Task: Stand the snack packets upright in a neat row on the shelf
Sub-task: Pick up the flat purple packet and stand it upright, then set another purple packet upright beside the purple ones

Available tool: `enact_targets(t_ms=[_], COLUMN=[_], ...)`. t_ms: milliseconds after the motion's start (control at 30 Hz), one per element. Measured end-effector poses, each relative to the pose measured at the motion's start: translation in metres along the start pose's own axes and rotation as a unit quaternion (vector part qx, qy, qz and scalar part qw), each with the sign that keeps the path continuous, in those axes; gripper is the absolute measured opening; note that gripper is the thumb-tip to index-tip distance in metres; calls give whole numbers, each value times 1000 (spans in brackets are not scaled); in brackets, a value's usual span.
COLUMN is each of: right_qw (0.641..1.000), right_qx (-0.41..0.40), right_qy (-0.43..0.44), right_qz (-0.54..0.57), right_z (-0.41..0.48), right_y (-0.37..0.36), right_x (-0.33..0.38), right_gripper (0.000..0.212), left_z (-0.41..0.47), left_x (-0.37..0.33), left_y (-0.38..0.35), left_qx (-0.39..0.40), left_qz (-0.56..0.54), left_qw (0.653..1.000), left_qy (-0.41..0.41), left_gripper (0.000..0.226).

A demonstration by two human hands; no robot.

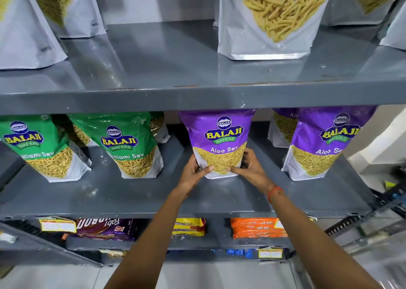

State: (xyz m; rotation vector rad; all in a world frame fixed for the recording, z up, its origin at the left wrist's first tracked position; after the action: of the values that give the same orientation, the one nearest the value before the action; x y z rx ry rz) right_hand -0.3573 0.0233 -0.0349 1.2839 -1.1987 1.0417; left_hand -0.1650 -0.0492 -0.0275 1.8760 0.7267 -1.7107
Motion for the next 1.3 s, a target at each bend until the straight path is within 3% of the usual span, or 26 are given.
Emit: enact_targets(t_ms=[100,200,233,300,367,433,533,600,667,767,833,967,1067,1300], right_qw=[1000,1000,1000,991,944,887,840,827,837,875,919,983,989,986], right_qx=[-8,20,4,-120,-265,-345,-386,-413,-439,-433,-354,-158,-131,-139], right_qy=[-4,-9,-8,32,120,191,232,233,208,122,66,44,31,64], right_qz=[-5,-4,-1,-41,-157,-240,-302,-301,-251,-179,-164,-85,-54,-73], right_z=[-1,-8,-13,-27,-44,-60,-77,-91,-109,-131,-130,-116,-115,-186], right_y=[-3,-5,-6,-6,-2,4,22,42,69,123,156,197,201,172], right_x=[3,9,12,23,33,43,48,44,32,4,-13,-18,-19,-36], right_gripper=[70,84,89,87,60,40,34,37,46,77,84,69,68,67], left_z=[1,-8,-14,-28,-41,-44,-24,-2,22,56,76,94,92,27], left_x=[-5,-10,-12,-17,-26,-35,-46,-45,-41,-36,-32,-23,-16,10], left_y=[4,1,-3,-14,-34,-62,-116,-157,-191,-225,-230,-234,-235,-254], left_qx=[20,23,1,-78,-152,-175,-108,-50,7,42,48,55,40,71], left_qz=[15,67,89,150,255,329,344,331,272,177,136,121,107,82], left_qw=[1000,997,996,985,951,917,910,919,949,981,989,990,992,994], left_qy=[12,13,10,-28,-89,-144,-206,-207,-158,-68,-31,38,51,16], left_gripper=[62,85,95,105,101,93,81,77,81,95,99,87,59,55])
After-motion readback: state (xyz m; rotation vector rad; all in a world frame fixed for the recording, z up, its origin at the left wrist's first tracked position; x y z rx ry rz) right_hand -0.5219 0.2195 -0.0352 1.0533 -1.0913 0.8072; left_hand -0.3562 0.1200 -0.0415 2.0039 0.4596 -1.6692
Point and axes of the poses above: each hand's wrist, its own z-axis towards the middle knuckle, its own y-axis out of the back of the hand, x = y × z, the point moved 2 cm from there along z, towards the middle knuckle, and after that the axes turned 14 degrees about x, right-handed, at the moved point
